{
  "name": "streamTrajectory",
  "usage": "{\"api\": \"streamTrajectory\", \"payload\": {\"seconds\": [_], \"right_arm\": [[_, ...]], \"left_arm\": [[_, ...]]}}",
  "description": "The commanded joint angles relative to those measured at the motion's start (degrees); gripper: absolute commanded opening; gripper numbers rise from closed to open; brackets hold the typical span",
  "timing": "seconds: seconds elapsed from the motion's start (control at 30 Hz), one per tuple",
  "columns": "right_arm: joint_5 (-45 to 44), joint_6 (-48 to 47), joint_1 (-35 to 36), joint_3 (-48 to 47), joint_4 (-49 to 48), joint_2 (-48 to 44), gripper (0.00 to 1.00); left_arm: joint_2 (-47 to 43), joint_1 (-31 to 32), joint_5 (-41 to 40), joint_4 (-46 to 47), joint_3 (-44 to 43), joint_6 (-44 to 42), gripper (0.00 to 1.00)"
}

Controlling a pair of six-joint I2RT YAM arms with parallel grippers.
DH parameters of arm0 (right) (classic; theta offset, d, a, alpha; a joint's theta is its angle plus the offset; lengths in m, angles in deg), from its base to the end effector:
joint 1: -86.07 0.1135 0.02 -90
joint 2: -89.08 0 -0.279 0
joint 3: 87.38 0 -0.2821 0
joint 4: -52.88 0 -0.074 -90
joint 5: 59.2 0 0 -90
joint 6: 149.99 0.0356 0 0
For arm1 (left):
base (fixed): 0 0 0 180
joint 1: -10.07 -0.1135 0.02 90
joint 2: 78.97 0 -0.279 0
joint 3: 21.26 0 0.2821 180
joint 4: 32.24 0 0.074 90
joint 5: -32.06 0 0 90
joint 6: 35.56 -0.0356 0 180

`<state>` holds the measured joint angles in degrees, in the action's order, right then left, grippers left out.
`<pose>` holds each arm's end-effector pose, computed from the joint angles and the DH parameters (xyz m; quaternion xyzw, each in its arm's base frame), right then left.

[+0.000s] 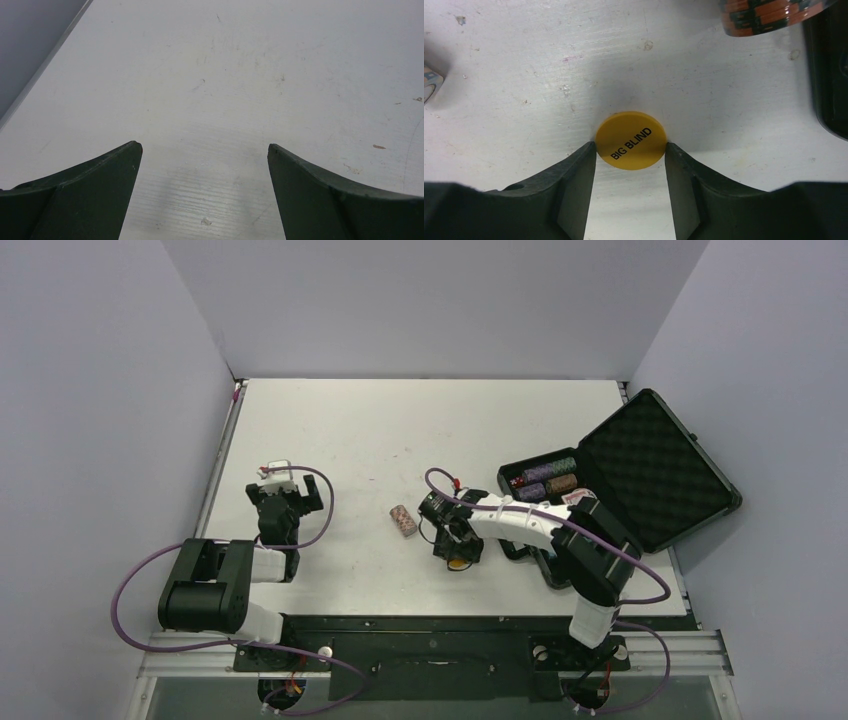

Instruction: Pack up texas hold em set

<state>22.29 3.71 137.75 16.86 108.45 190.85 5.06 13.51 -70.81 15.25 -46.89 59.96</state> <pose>0.2189 0.2685 0.1549 0.1095 0.9885 0.0223 0.1017 0.2456 -0.0068 0.1301 -0.0853 0.7648 0.0367 0.6375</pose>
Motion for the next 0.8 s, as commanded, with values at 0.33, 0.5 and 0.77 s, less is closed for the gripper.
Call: {"api": "streamTrajectory", "payload": {"seconds": [0.33, 0.5, 0.77], "right_arm": [[-1.12, -2.59, 2.76, -2.99, 1.01, 2.15, 0.30], [-1.98, -3.50, 3.93, -6.64, 2.80, 3.27, 0.27], [-2.00, -3.55, 4.74, -8.18, 3.08, 2.58, 0.26]], "left_arm": [[0.02, 0.16, -0.23, 2.95, -1.33, -0.12, 0.96], [0.05, 0.20, -0.18, 2.97, -1.36, -0.10, 0.96], [0.03, 0.16, -0.24, 2.91, -1.34, -0.09, 0.96]]}}
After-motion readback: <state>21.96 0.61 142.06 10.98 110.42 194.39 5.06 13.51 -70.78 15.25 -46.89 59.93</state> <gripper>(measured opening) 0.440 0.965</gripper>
